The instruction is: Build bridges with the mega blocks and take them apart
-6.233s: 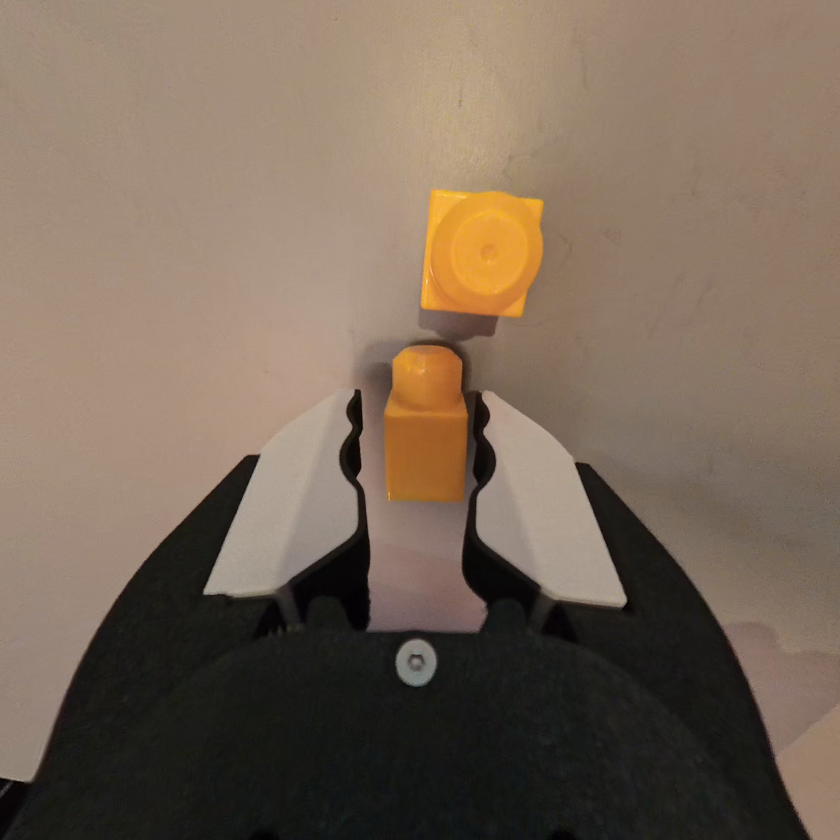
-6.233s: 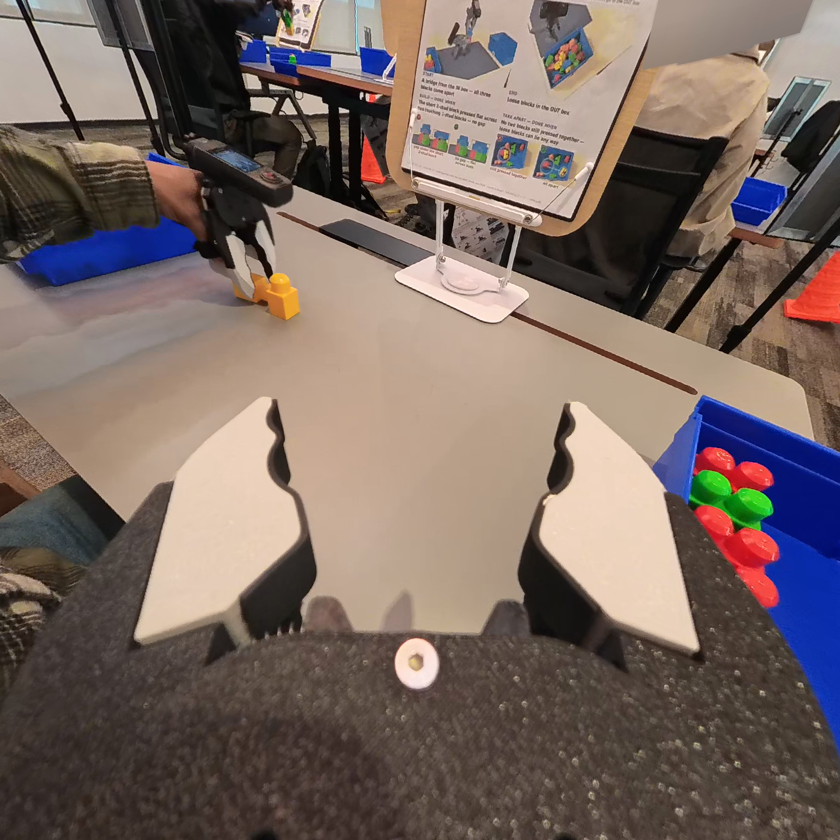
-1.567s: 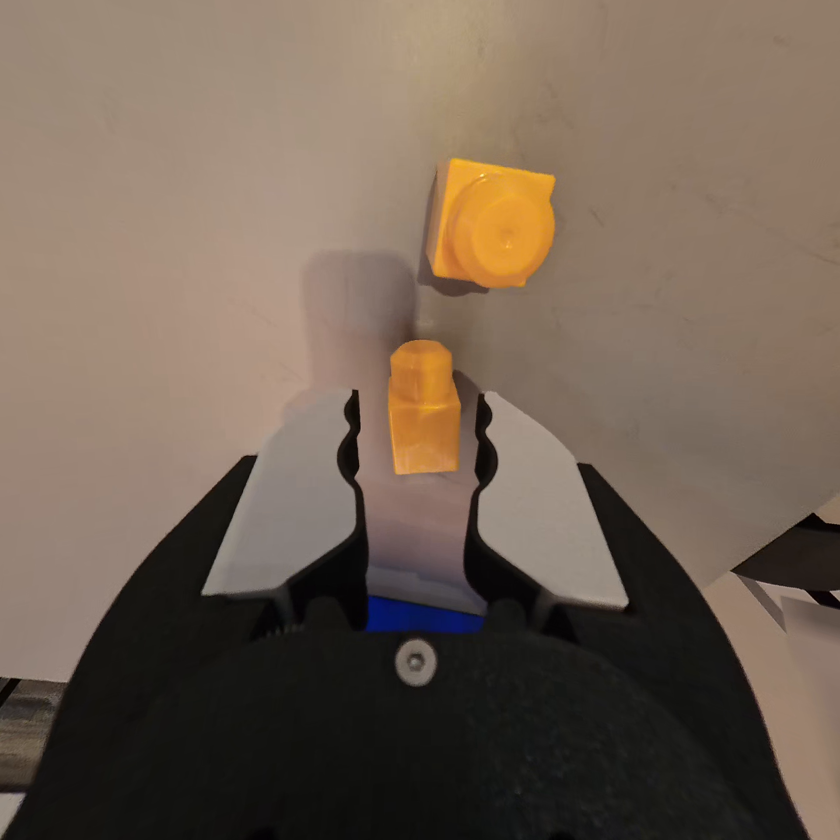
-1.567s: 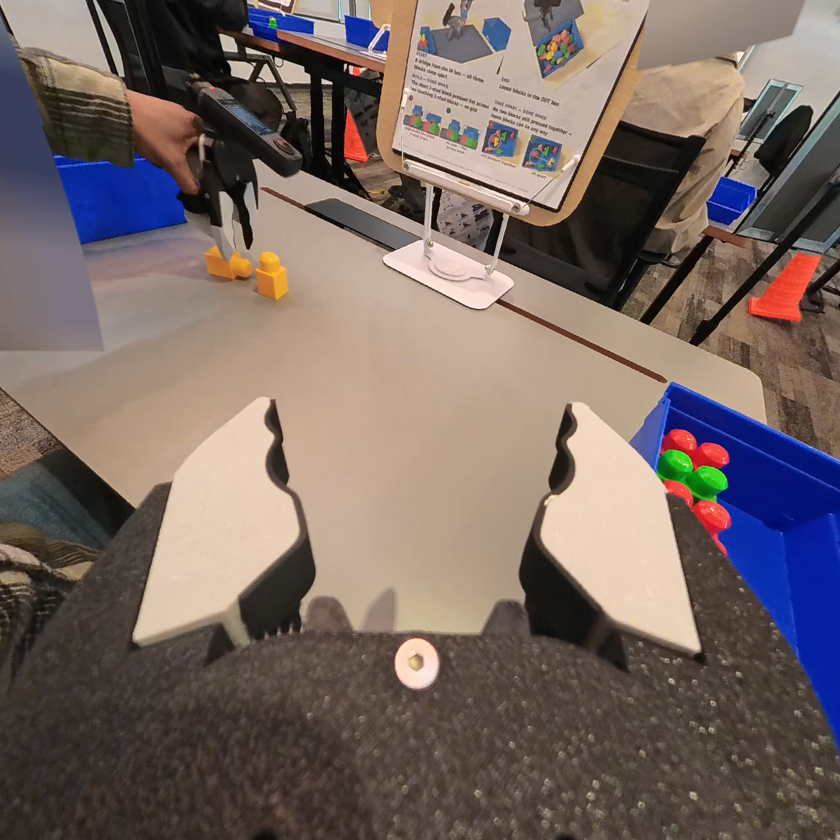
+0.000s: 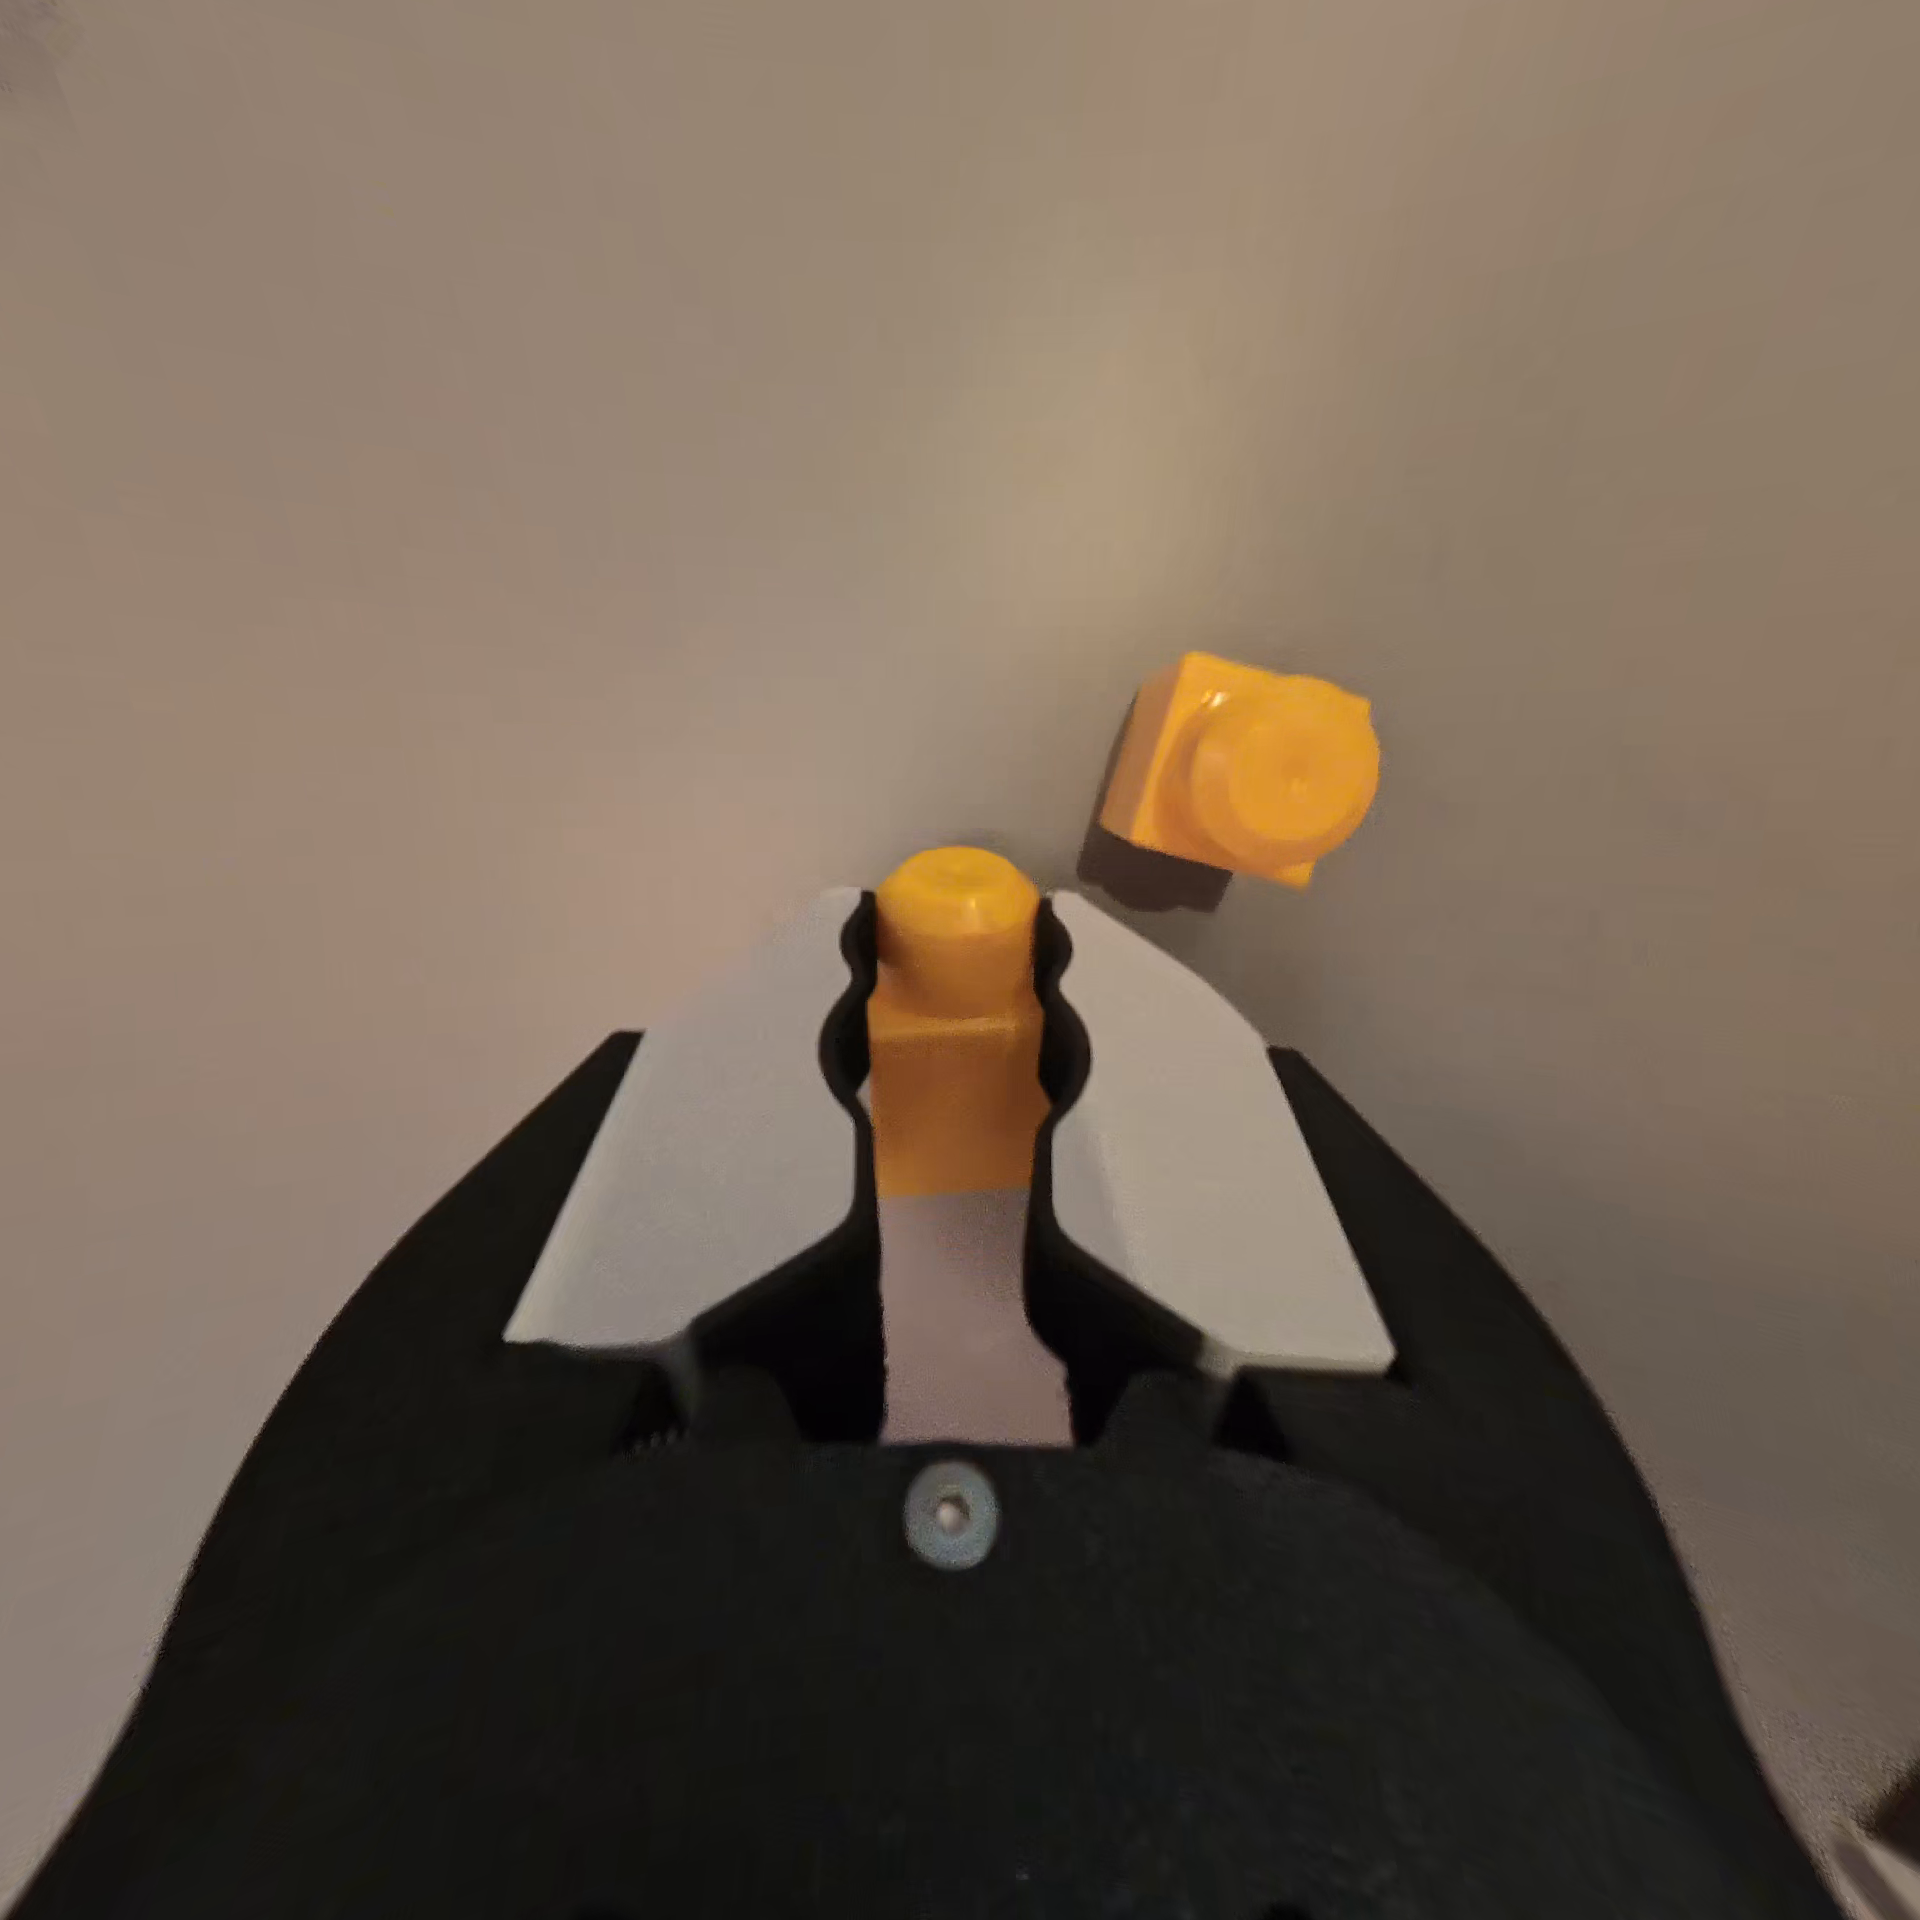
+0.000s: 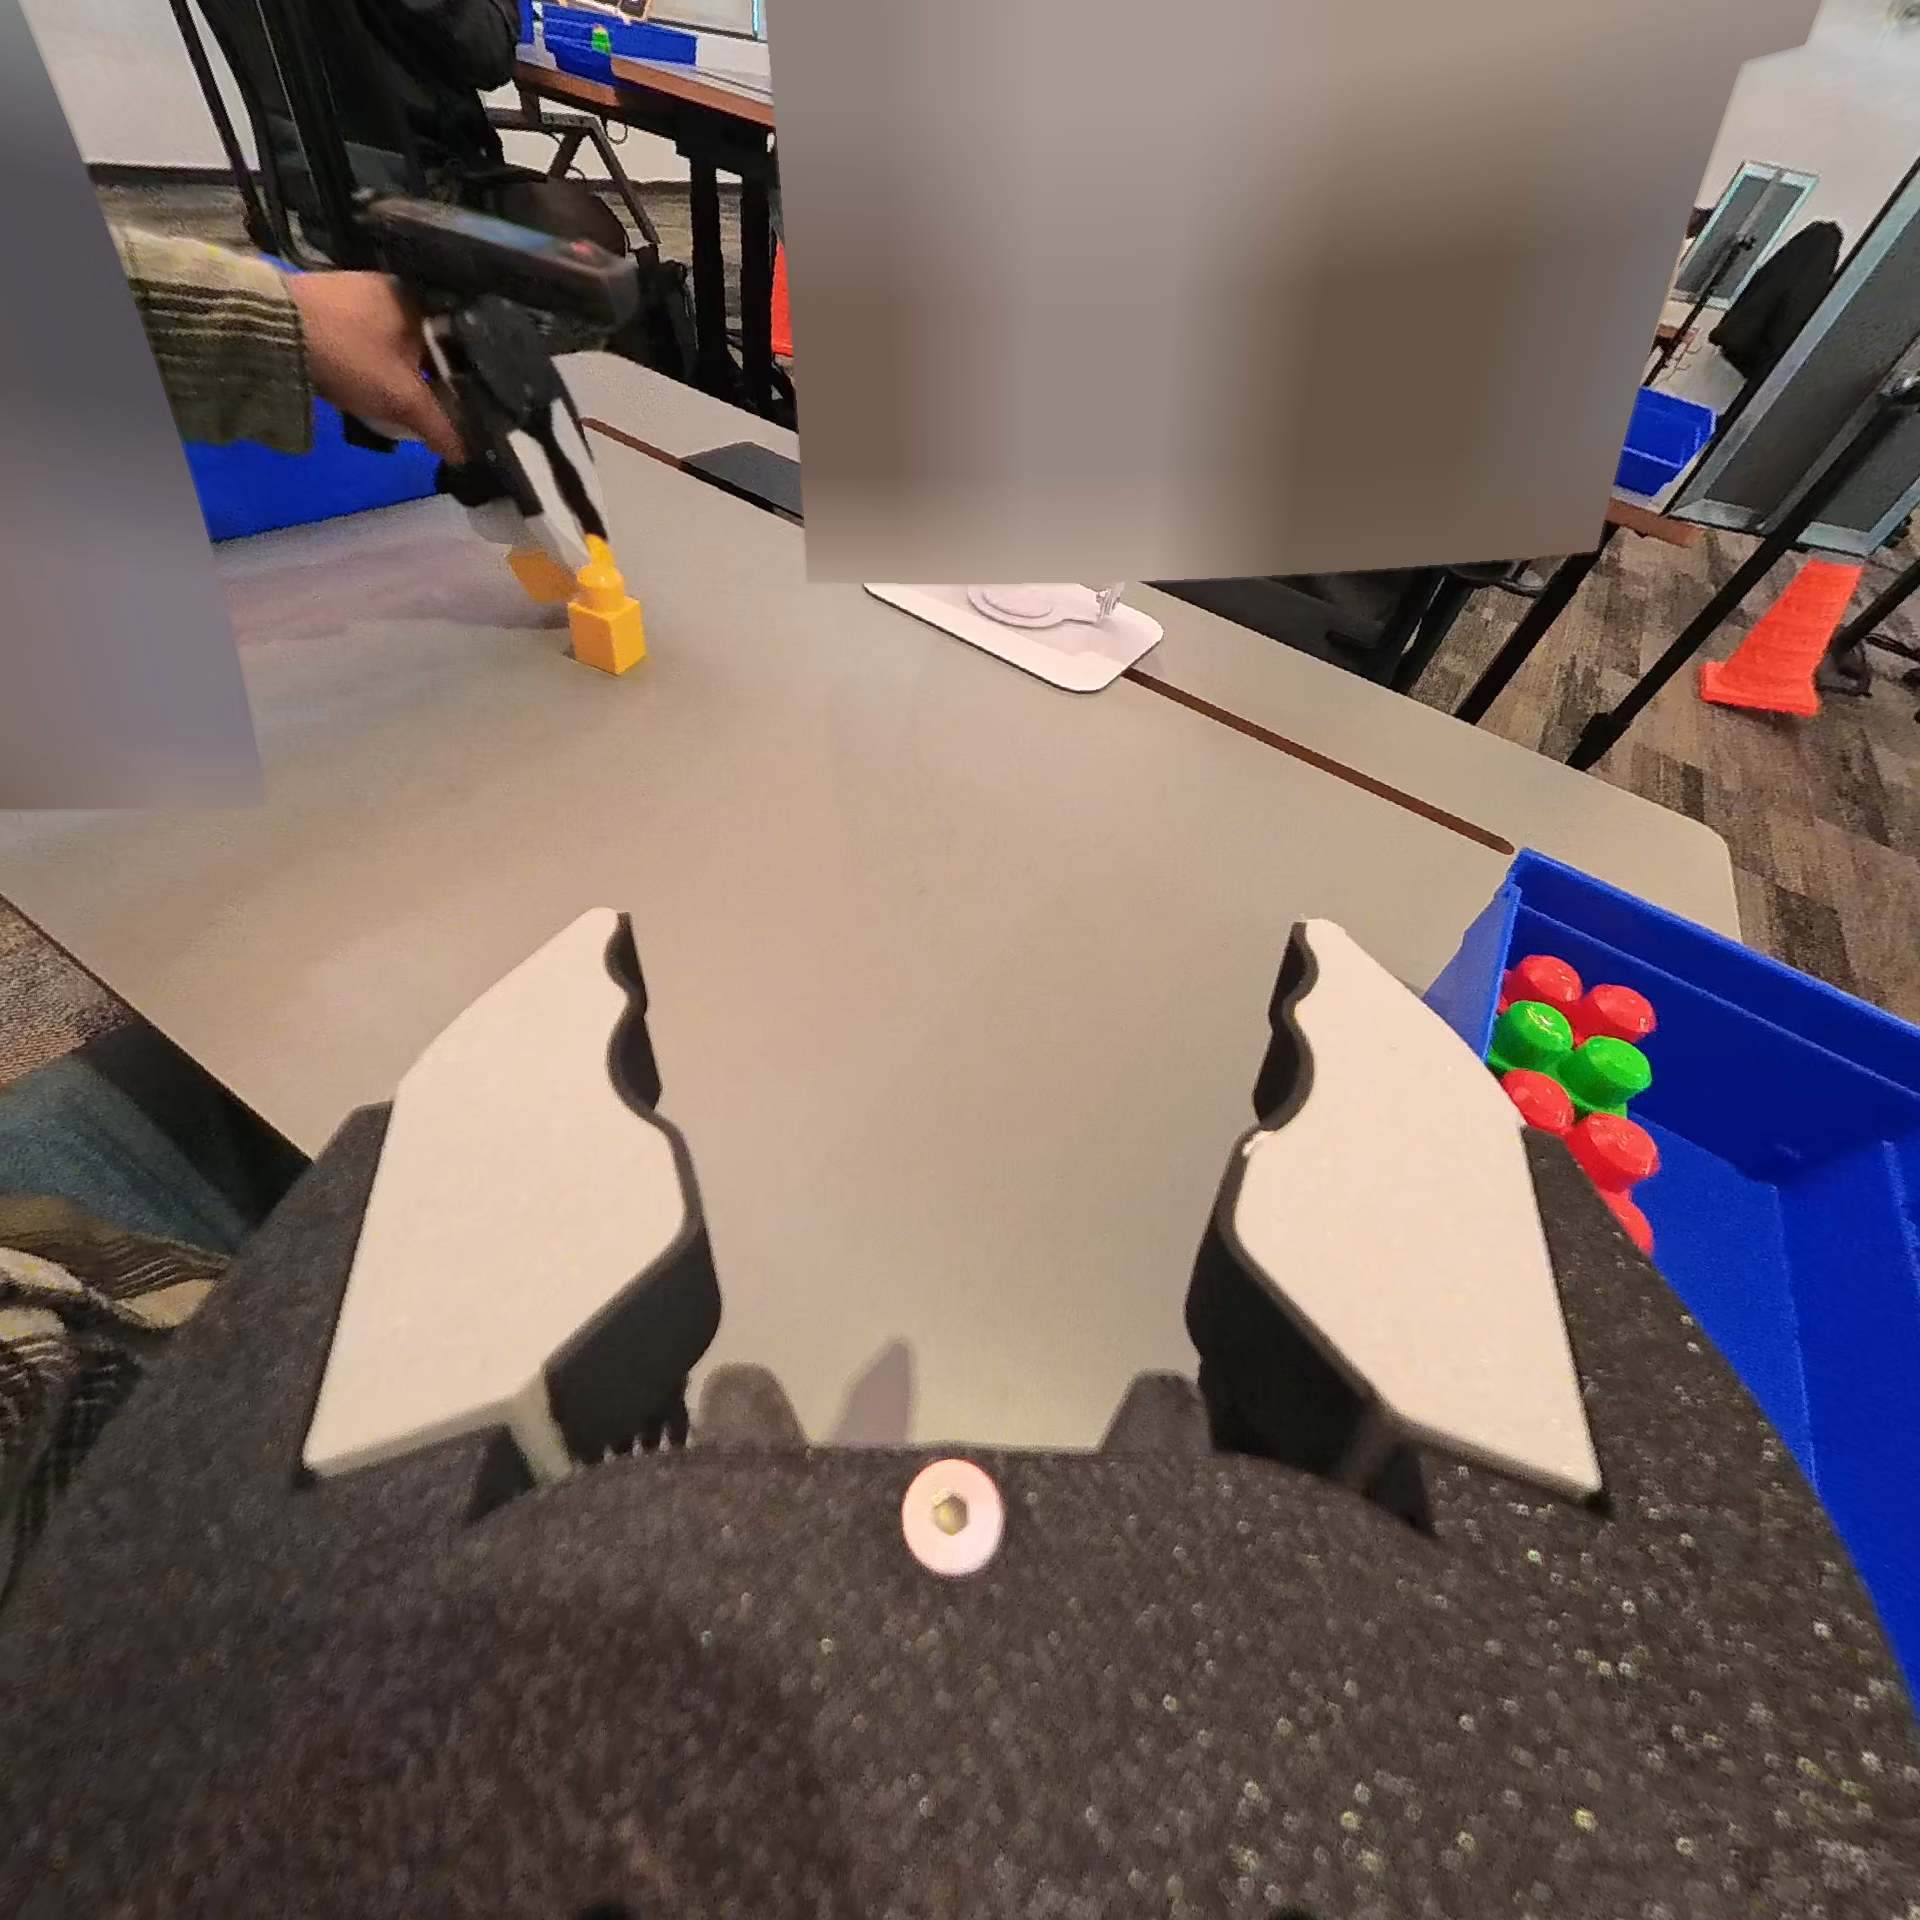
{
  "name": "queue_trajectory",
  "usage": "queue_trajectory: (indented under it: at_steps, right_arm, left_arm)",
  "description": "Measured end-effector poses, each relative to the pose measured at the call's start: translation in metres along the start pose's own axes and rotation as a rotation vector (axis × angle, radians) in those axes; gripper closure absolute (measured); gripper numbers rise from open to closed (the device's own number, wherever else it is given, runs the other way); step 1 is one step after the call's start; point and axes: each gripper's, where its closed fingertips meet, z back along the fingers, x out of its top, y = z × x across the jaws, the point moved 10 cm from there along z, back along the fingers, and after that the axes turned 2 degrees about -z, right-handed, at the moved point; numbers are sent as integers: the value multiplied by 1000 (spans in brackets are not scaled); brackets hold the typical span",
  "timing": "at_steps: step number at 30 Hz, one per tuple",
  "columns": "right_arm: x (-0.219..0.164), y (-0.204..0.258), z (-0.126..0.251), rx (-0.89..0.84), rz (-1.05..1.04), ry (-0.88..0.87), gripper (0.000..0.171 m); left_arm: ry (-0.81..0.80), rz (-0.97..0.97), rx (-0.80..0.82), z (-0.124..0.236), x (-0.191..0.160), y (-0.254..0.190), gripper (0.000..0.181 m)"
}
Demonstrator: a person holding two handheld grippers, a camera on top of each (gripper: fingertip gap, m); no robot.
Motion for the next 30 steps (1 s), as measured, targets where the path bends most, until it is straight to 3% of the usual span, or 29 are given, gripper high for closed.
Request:
queue_trajectory:
  at_steps: [8, 14, 30]
  right_arm:
    - [0, 1, -3, 11, -5, -5, 58]
    - [1, 3, -1, 7, -2, -2, 58]
    - [8, 9, -4, 13, 18, 3, 58]
  left_arm:
    - [-644, 64, -98, 17, -19, 5, 153]
    - [-919, 141, -214, 16, -38, 8, 153]
    - [-991, 12, -341, 4, -56, -2, 153]
